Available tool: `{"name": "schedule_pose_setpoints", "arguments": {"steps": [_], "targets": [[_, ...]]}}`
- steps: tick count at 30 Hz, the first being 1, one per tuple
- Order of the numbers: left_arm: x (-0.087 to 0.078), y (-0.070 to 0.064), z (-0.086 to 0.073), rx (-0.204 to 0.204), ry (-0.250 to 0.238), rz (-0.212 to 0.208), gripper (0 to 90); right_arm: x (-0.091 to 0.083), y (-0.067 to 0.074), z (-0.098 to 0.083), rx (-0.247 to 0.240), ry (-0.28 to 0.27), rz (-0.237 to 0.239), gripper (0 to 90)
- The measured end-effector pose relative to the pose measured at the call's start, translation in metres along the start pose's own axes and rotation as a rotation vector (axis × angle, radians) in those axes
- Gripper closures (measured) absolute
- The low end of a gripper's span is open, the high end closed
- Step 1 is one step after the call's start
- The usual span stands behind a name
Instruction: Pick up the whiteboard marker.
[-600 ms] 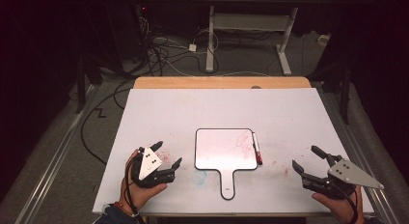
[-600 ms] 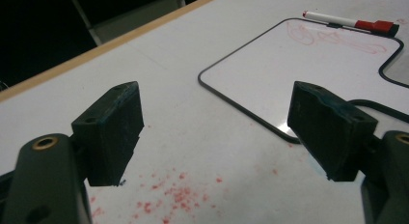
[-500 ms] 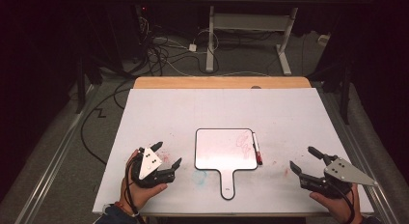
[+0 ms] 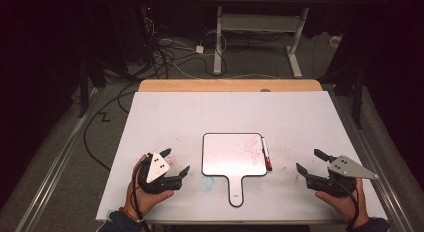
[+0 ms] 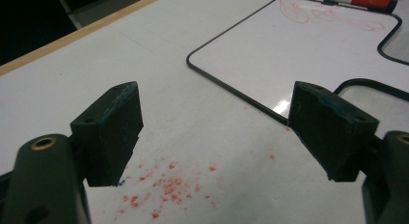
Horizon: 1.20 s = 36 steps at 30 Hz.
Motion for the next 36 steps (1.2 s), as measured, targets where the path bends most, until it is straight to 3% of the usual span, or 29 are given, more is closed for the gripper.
{"name": "schedule_pose_setpoints", "arguments": {"steps": [8, 9, 10, 12, 15, 17, 19, 20, 24, 27, 28, 33, 34, 36], "targets": [[0.003, 0.005, -0.01, -0.001, 0.05, 0.02, 18.5, 0.02, 0.002, 0.004, 0.016, 0.089, 0.077, 30.4], [0.002, 0.004, -0.01, 0.002, 0.051, 0.018, 18.5, 0.022, 0.002, 0.005, 0.026, 0.112, 0.086, 31.1], [0.002, 0.003, -0.01, 0.004, 0.053, 0.016, 18.5, 0.027, 0.003, 0.01, 0.067, 0.139, 0.117, 33.0], [0.001, 0.001, -0.01, 0.006, 0.05, 0.008, 18.5, 0.03, 0.004, 0.012, 0.074, 0.164, 0.127, 33.0], [0.004, 0.001, -0.01, 0.011, 0.056, 0.003, 18.5, 0.048, 0.009, 0.021, 0.095, 0.241, 0.161, 35.0], [0.004, 0.001, -0.01, 0.011, 0.054, 0.001, 18.5, 0.053, 0.011, 0.024, 0.112, 0.246, 0.186, 35.8], [0.005, 0.001, -0.011, 0.018, 0.059, 0.0, 18.5, 0.072, 0.015, 0.027, 0.137, 0.307, 0.223, 37.8], [0.004, 0.001, -0.012, 0.02, 0.064, 0.001, 18.5, 0.072, 0.015, 0.027, 0.137, 0.307, 0.223, 37.8], [0.002, 0.0, -0.014, 0.033, 0.076, 0.006, 18.6, 0.103, 0.022, 0.034, 0.168, 0.371, 0.282, 46.3], [0.004, 0.001, -0.015, 0.03, 0.08, 0.014, 18.5, 0.113, 0.028, 0.036, 0.154, 0.392, 0.279, 46.9], [0.004, 0.002, -0.016, 0.034, 0.088, 0.017, 18.5, 0.122, 0.034, 0.034, 0.131, 0.418, 0.286, 51.0], [0.002, 0.001, -0.019, 0.035, 0.096, 0.019, 18.5, 0.137, 0.037, 0.025, 0.163, 0.474, 0.275, 54.6], [0.001, 0.001, -0.019, 0.036, 0.1, 0.02, 18.6, 0.142, 0.037, 0.021, 0.187, 0.484, 0.283, 59.6], [0.002, 0.002, -0.019, 0.033, 0.104, 0.03, 18.5, 0.143, 0.037, 0.02, 0.194, 0.491, 0.288, 61.3]]}}
Point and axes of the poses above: each handheld gripper's, and its own axes: x roughly forward along the jaws, z roughly out of its top, y roughly to its left, the point moved 5 cm from there along x, roughly forward along the jaws, and after that the axes turned 13 degrees about -z, right-handed, at the moved point
